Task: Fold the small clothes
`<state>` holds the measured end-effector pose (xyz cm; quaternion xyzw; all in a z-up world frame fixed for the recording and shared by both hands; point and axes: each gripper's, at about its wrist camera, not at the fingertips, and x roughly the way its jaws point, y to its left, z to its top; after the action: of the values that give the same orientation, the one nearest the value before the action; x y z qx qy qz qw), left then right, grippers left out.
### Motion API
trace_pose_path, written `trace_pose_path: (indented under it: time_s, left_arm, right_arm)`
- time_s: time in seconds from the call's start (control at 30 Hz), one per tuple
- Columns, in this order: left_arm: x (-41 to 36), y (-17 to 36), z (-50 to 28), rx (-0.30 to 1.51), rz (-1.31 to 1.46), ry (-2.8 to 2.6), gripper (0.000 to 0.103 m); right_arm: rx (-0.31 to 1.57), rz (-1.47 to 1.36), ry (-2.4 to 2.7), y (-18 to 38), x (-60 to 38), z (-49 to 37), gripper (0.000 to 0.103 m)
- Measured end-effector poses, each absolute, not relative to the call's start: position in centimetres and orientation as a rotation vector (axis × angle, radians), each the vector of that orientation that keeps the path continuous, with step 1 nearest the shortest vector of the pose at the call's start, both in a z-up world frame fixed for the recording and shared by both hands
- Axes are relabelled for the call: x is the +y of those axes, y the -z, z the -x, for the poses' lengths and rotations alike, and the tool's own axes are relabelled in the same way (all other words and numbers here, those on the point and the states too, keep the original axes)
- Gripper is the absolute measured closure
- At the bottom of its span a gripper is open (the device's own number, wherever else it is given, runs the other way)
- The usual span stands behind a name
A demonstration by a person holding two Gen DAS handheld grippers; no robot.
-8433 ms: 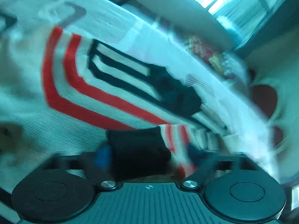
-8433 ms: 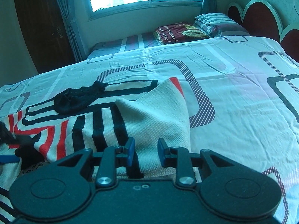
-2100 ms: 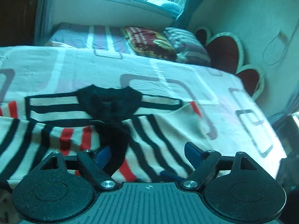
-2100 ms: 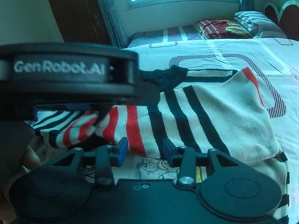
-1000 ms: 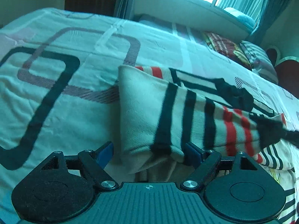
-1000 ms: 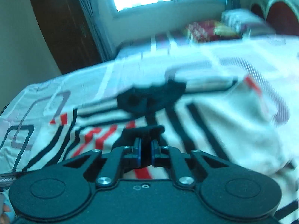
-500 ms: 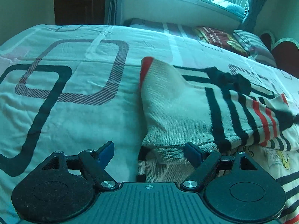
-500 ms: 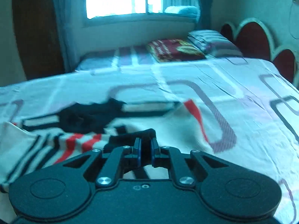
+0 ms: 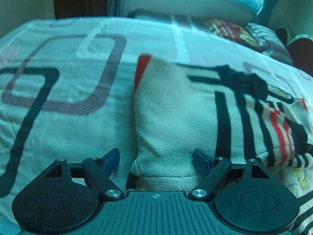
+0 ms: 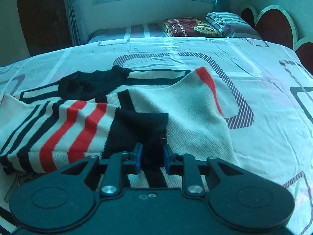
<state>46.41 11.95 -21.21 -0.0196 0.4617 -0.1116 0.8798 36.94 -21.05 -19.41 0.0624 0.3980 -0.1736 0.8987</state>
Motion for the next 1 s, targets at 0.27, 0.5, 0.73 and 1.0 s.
trace_pose_path:
  time_s: [0.27,0.5,0.73,1.0]
  left_arm:
    - [10.6,18.0,-48.7,0.866,0.019,0.231,0.021]
    - [9.3,19.3,-52.9,0.896,-0.030,0.166,0.020]
    - [9.9,21.1,-55.4,0.910,-0.008,0.174,0.020]
    - [8.8,21.1,-56.4,0.860,0.017,0.253,0.062]
  right_arm:
    - [0.716,-0.146,0.347,16.5,-21.2,-38.2,0.078]
    - [0.746,-0.118,0.366,17.7,-21.2,-41.1,0.063]
    - [0.759,-0.106,0.381,18.7,-21.4,-42.6,0.054]
    - [0.810,0.019,0.348,20.6,-19.7,-43.5,0.102]
